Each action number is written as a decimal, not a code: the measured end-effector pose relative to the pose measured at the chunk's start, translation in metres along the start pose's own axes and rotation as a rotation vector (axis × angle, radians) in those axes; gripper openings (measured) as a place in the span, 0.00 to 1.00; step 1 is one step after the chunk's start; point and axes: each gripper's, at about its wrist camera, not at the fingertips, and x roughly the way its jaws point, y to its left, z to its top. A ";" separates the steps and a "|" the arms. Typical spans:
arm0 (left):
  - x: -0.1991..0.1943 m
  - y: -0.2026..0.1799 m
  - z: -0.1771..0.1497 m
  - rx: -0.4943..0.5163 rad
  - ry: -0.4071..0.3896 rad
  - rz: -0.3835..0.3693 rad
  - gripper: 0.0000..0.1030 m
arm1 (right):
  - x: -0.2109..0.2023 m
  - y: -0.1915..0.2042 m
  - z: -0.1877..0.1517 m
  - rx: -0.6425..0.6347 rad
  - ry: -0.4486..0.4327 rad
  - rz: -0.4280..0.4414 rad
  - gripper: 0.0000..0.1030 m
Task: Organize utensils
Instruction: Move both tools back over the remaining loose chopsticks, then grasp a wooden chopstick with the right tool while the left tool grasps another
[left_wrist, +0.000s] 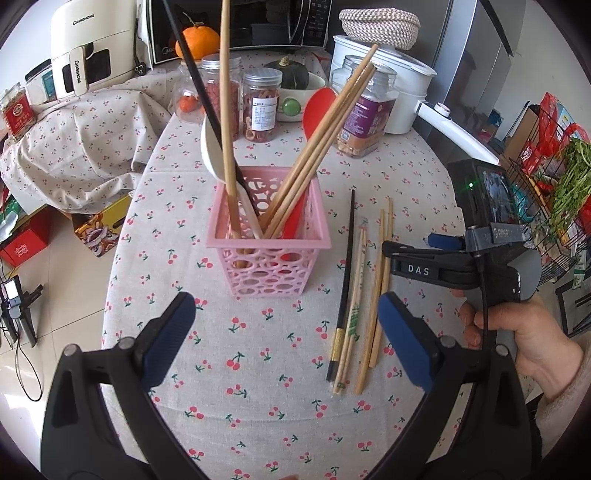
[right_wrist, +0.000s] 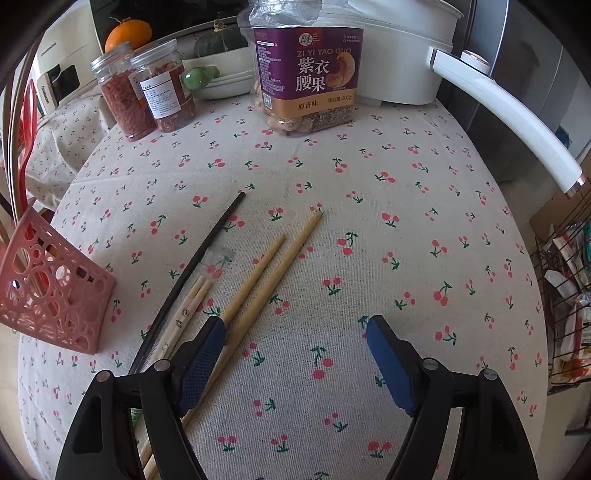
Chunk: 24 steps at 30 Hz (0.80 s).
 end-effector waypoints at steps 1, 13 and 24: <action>0.000 -0.001 0.000 0.004 -0.002 0.000 0.96 | 0.002 -0.001 0.000 0.003 0.014 -0.018 0.77; 0.001 -0.027 -0.003 0.114 -0.014 0.001 0.96 | -0.003 -0.027 0.006 0.045 0.060 0.014 0.14; 0.021 -0.084 -0.008 0.254 0.059 -0.068 0.89 | -0.021 -0.091 -0.012 0.184 0.130 0.156 0.06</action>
